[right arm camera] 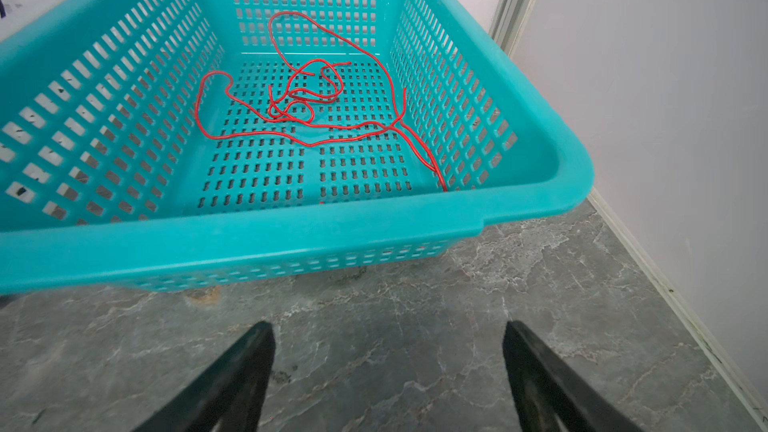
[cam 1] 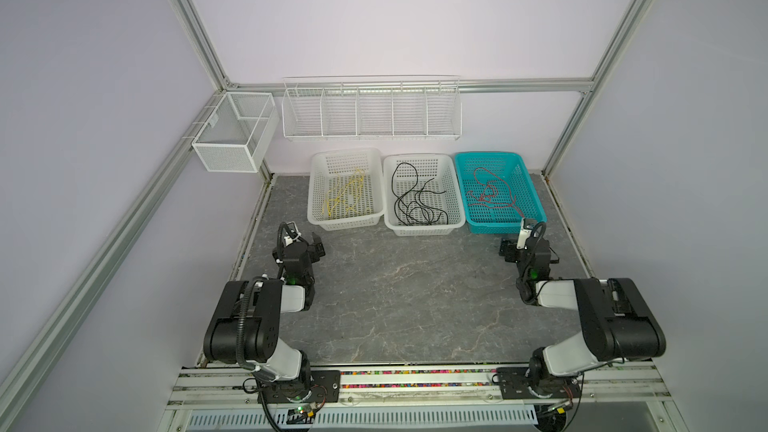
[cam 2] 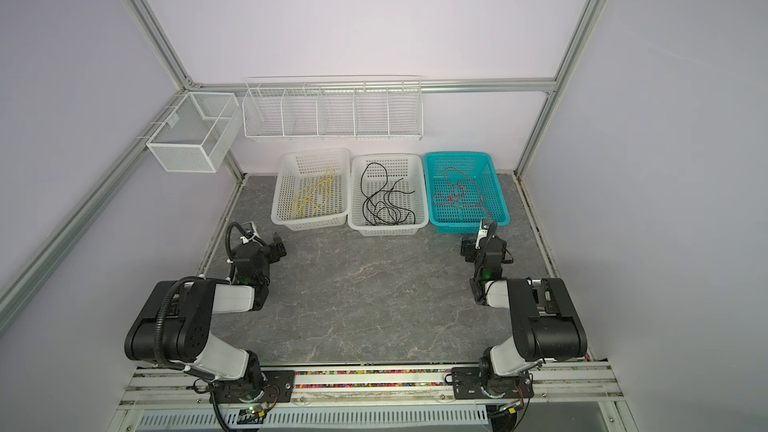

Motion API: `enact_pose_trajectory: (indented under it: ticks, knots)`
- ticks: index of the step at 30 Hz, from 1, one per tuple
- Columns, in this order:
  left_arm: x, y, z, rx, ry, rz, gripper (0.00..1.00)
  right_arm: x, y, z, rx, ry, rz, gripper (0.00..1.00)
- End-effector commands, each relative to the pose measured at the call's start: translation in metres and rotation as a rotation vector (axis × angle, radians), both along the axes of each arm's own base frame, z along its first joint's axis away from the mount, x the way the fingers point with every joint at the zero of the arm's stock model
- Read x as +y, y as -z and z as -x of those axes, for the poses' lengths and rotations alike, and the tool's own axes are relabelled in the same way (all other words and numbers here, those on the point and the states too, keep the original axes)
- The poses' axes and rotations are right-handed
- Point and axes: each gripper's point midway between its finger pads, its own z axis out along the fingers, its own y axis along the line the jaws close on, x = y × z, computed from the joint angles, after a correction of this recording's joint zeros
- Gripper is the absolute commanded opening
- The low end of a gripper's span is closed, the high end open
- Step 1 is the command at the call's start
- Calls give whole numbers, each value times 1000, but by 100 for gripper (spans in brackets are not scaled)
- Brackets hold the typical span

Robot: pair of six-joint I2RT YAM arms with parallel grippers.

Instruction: Untangle the cables

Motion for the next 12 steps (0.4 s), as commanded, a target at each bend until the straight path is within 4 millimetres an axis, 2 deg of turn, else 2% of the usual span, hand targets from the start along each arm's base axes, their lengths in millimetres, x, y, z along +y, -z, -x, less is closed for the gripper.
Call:
enact_pose_trajectory:
  ticks: [1,12]
  knots:
    - [-2,-15,-8,-48,14,-12,99,-1,-6,0,-27,-9,12,88]
    - [-2,-15,-8,-49,13,-12,99,-1,-5,0,-25,-11,7,89]
